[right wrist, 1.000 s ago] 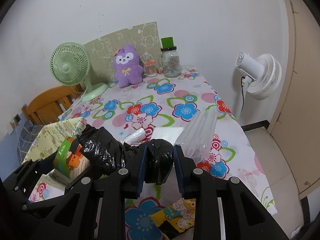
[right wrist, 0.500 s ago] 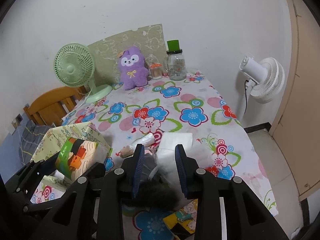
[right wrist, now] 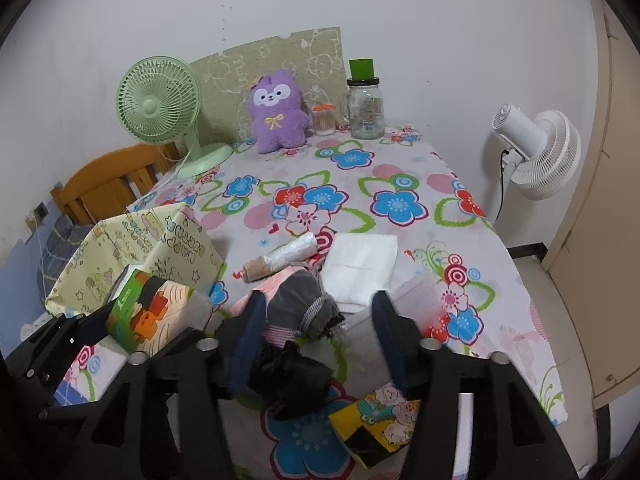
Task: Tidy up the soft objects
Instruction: 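Lift the tissue pack with the left tool while the right tool lifts the black bag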
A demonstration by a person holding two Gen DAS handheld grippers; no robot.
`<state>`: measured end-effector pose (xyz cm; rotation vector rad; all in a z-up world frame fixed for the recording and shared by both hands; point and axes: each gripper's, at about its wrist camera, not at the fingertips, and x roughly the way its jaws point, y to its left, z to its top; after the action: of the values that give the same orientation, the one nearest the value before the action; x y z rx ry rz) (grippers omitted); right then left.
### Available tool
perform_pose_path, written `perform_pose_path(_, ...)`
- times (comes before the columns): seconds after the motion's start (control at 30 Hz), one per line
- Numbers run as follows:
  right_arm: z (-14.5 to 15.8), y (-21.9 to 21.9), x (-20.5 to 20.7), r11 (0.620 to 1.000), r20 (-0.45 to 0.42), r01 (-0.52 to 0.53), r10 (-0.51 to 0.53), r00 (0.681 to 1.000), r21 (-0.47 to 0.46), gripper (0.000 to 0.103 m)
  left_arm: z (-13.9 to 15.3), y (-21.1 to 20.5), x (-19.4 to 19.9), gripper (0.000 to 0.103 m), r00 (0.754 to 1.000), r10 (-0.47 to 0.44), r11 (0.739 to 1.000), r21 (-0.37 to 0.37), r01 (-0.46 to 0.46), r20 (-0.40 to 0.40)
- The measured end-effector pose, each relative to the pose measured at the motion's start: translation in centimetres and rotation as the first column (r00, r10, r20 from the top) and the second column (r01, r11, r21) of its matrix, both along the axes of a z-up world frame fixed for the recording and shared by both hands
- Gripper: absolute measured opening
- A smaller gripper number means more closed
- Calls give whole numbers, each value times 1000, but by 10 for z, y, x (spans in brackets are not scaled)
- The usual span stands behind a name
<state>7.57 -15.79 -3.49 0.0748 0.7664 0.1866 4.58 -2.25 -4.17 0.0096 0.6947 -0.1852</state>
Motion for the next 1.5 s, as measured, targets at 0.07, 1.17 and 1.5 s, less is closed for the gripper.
perform_pose_path(0.07,-3,1,-4,1000,-3,-8,8,1000,-12,62,-4,-1,-5,71,1000,-1,1000,-1,1,-2)
perform_pose_path(1.17,-64,22,-5,996,-144,-80,72,987,-46,20,-63,-11,-8,71,992,-4,1000,20,7,-126)
perform_pose_path(1.5,-36,17,-11,997,-67,-42,38,997,-64,18,-37,-17,-10,71,997,-22,1000,14,23,-71)
